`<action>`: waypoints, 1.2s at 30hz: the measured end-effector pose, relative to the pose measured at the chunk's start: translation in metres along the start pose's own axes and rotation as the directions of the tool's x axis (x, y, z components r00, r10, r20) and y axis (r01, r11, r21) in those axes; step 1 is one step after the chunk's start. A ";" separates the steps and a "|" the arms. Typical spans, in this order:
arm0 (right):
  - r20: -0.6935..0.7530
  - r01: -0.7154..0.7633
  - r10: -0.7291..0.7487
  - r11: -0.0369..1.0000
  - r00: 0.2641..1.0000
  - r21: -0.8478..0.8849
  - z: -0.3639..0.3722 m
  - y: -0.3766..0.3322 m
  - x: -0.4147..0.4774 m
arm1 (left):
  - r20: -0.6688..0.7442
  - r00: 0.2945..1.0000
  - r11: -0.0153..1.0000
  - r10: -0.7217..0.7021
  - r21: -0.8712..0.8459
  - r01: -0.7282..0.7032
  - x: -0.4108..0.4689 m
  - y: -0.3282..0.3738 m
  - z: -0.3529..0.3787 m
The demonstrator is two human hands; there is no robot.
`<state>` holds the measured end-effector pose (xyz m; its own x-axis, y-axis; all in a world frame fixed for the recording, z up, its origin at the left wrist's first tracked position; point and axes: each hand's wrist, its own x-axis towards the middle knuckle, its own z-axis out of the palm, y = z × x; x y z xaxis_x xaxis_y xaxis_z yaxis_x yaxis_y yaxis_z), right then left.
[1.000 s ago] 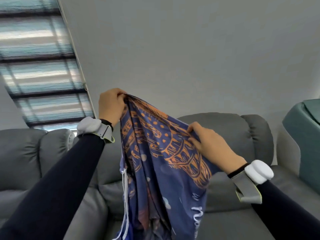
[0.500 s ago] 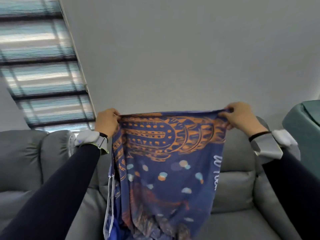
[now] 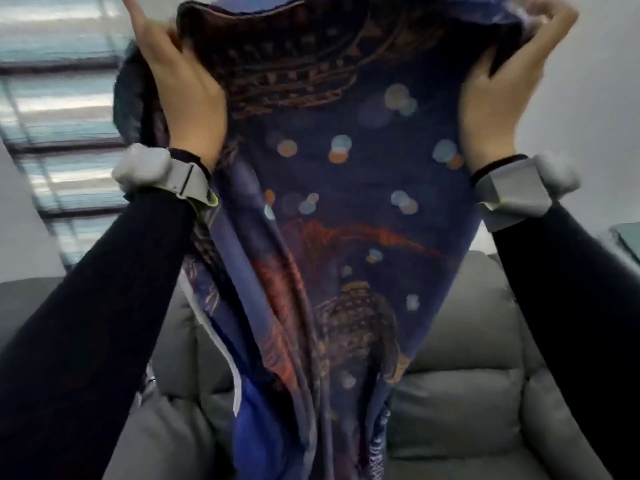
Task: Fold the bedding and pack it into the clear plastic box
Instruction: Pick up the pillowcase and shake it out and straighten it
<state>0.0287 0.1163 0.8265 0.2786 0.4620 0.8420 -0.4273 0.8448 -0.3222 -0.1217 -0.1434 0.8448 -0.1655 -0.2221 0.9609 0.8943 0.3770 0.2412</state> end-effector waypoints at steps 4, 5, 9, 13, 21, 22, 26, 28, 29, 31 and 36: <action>0.143 -0.199 0.252 0.930 0.957 -0.311 -0.027 0.040 -0.023 | 0.074 0.997 0.999 -0.037 0.026 0.035 -0.014 -0.027 0.001; 0.155 -0.229 0.314 0.884 0.937 -0.408 -0.034 0.050 -0.027 | 0.111 0.993 0.998 -0.041 0.042 0.037 -0.021 -0.034 0.003; 0.180 -0.251 0.417 0.783 0.891 -0.568 -0.059 0.072 -0.045 | 0.266 0.962 0.987 -0.056 0.160 0.013 -0.057 -0.057 0.007; 0.227 -0.412 0.487 0.857 0.843 -0.310 -0.065 0.077 -0.055 | 0.294 0.919 0.916 -0.261 0.377 0.139 -0.077 -0.072 0.000; 0.514 -0.444 0.399 0.895 0.760 -0.038 -0.031 0.024 -0.121 | 0.640 0.594 0.831 -0.487 0.549 0.090 -0.125 -0.064 0.009; 0.556 -0.454 0.396 0.890 0.731 -0.037 -0.026 0.019 -0.130 | 0.730 0.547 0.865 -0.409 0.502 -0.023 -0.135 -0.047 0.013; 0.681 -0.462 0.353 0.886 0.641 -0.024 -0.014 0.007 -0.160 | 0.953 0.261 0.969 -0.153 0.094 0.228 -0.154 0.021 0.016; 0.706 -0.426 0.349 0.902 0.616 -0.075 -0.016 0.008 -0.169 | 0.987 0.143 0.767 -0.079 -0.031 0.641 -0.159 0.032 0.014; 0.720 -0.439 0.361 0.894 0.593 -0.088 -0.017 0.008 -0.172 | 0.986 0.153 0.715 -0.062 -0.063 0.696 -0.162 0.031 0.015; 0.749 -0.525 0.396 0.847 0.531 -0.076 -0.020 0.009 -0.177 | 0.962 0.269 0.777 -0.045 -0.135 0.615 -0.170 0.023 0.019; 0.748 -0.549 0.409 0.833 0.522 -0.072 -0.024 0.016 -0.178 | 0.936 0.338 0.868 -0.093 -0.091 0.488 -0.177 0.006 0.024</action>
<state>-0.0072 0.0542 0.6607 -0.6727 0.3854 0.6317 -0.4465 0.4693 -0.7618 -0.0968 -0.0797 0.6793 -0.5282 0.7320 0.4304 0.7330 0.1371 0.6663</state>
